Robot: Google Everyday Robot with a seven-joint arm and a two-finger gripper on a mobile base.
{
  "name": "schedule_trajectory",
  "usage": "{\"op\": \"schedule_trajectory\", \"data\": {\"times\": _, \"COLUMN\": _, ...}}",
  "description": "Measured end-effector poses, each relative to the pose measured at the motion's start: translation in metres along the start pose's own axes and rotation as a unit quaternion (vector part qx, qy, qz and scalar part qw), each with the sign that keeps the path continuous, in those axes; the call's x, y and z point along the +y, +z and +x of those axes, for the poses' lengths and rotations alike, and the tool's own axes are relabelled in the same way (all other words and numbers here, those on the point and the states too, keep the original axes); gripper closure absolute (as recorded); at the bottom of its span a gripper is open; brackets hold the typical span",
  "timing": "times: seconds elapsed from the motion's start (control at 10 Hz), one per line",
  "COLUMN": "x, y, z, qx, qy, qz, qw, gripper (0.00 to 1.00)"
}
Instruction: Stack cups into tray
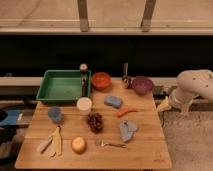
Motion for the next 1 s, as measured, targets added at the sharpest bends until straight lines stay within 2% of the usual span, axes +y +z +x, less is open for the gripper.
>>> {"op": "schedule_trajectory", "data": {"times": 0.8, "x": 0.0000, "y": 0.0000, "z": 0.0001, "qx": 0.000, "qy": 0.000, "qz": 0.000, "qw": 1.0000, "gripper": 0.20}}
{"op": "schedule_trajectory", "data": {"times": 1.0, "x": 0.0016, "y": -0.0021, "z": 0.0015, "qx": -0.008, "qy": -0.010, "qz": -0.004, "qw": 0.9999, "gripper": 0.20}}
